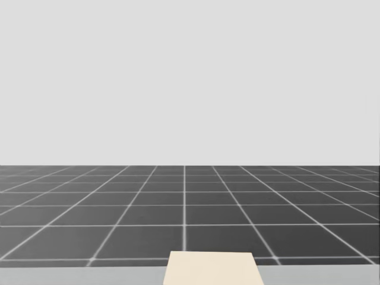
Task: Retrieve the object from inside the box.
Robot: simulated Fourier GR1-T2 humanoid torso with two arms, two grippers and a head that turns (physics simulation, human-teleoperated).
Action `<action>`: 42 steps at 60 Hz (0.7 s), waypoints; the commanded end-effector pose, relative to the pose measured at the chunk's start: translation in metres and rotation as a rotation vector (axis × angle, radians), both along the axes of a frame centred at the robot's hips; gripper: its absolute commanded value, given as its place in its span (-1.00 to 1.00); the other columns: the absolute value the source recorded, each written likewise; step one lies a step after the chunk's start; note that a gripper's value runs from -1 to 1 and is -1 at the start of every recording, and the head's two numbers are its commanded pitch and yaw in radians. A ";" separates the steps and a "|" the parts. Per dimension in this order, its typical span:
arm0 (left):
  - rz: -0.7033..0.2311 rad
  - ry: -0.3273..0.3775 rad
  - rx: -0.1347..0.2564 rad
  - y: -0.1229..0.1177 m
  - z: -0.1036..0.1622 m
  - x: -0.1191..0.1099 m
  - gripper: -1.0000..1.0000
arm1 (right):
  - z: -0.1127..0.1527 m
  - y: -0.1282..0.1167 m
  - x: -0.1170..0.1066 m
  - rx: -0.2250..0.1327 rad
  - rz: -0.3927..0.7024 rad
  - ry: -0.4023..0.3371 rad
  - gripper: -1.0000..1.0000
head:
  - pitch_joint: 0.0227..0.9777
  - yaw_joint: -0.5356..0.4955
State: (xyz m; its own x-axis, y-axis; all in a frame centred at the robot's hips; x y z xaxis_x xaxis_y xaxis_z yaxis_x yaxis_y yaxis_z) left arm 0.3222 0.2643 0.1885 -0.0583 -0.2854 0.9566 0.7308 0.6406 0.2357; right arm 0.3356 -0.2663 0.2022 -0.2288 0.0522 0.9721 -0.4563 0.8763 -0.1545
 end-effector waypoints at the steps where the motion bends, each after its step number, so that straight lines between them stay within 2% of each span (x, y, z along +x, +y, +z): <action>1: -0.122 0.032 0.058 -0.030 -0.008 -0.021 -1.00 | -0.002 0.005 -0.007 -0.003 0.052 -0.003 -1.00 | -0.92 0.00; 7: -0.178 0.042 0.090 -0.048 -0.009 -0.028 -1.00 | -0.003 0.005 -0.009 -0.006 0.065 -0.004 -1.00 | -0.92 0.00; 18: -0.232 0.057 0.104 -0.077 -0.008 -0.025 -1.00 | -0.003 0.006 -0.015 -0.019 0.076 -0.012 -1.00 | -0.91 0.00; 30: -0.261 0.091 0.080 -0.113 -0.013 -0.010 -1.00 | -0.003 0.008 -0.024 -0.039 0.093 -0.019 -1.00 | -0.91 0.01; 39: -0.269 0.109 0.085 -0.136 -0.019 -0.001 -1.00 | -0.004 0.008 -0.024 -0.046 0.100 -0.023 -1.00 | -0.90 0.00; 42: -0.273 0.131 0.064 -0.143 -0.023 0.004 -1.00 | -0.004 0.007 -0.025 -0.048 0.103 -0.023 -1.00 | -0.89 0.00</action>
